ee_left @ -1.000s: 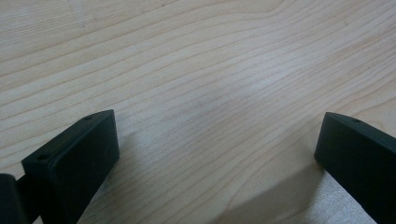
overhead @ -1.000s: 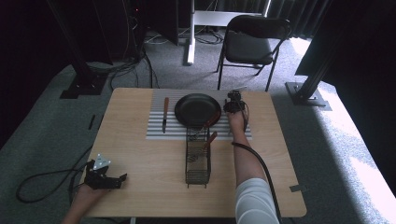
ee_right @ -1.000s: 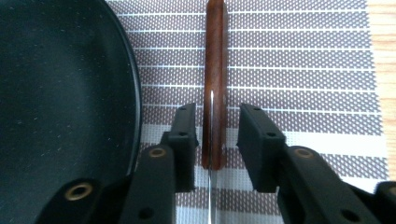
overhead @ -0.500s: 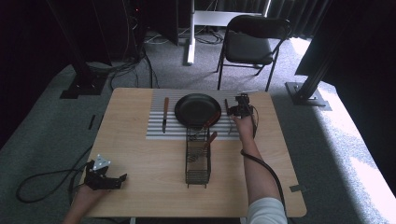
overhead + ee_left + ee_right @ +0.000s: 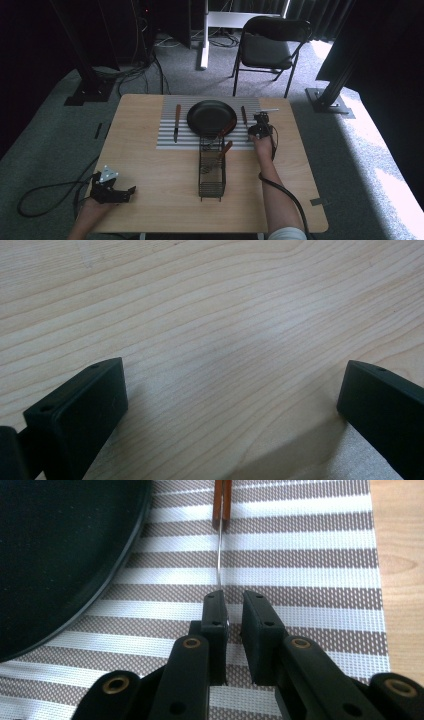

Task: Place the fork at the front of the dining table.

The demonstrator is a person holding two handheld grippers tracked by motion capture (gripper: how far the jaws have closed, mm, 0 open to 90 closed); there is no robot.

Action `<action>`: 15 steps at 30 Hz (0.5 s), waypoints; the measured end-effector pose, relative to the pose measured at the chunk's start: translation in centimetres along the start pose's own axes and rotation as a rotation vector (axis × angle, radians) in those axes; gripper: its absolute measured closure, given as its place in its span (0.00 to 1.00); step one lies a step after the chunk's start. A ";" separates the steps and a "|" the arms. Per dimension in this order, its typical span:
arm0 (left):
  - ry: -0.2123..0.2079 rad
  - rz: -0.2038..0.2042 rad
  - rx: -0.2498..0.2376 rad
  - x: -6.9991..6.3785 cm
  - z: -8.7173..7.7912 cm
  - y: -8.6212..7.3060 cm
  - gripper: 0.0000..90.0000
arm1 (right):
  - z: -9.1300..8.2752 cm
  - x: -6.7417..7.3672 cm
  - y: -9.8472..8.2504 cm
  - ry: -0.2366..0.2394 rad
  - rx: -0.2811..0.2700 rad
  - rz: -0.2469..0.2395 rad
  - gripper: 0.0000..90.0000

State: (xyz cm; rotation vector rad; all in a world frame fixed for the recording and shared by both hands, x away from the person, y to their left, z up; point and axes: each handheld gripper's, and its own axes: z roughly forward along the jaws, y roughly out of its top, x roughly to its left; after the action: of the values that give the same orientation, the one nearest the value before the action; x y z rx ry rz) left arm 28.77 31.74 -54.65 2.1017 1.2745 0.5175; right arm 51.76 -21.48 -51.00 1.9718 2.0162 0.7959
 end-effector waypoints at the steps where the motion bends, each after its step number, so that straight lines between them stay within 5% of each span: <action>1: 0.000 0.000 0.000 0.0 0.0 0.0 0.00 | 0.0 0.0 0.0 0.000 0.000 0.000 0.89; 7: 0.000 0.000 0.000 0.0 0.0 0.0 0.00 | -0.2 -1.1 -0.3 0.000 -0.002 0.028 0.78; 8: 0.000 0.000 0.000 0.0 0.0 0.0 0.00 | -0.4 -1.7 -0.4 0.040 -0.009 0.055 0.64; 14: 0.000 0.000 0.000 0.0 0.0 0.0 0.00 | -1.0 -1.8 -1.1 0.062 -0.002 0.038 0.51; 15: 0.000 0.000 0.000 0.0 0.0 0.0 0.00 | -1.3 -1.9 -1.6 0.092 -0.001 0.017 0.39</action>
State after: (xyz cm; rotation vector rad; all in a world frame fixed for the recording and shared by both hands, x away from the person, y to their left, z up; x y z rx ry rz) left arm 28.78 31.74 -54.65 2.1021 1.2745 0.5175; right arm 49.82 -23.54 -51.13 1.9890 2.0512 0.9076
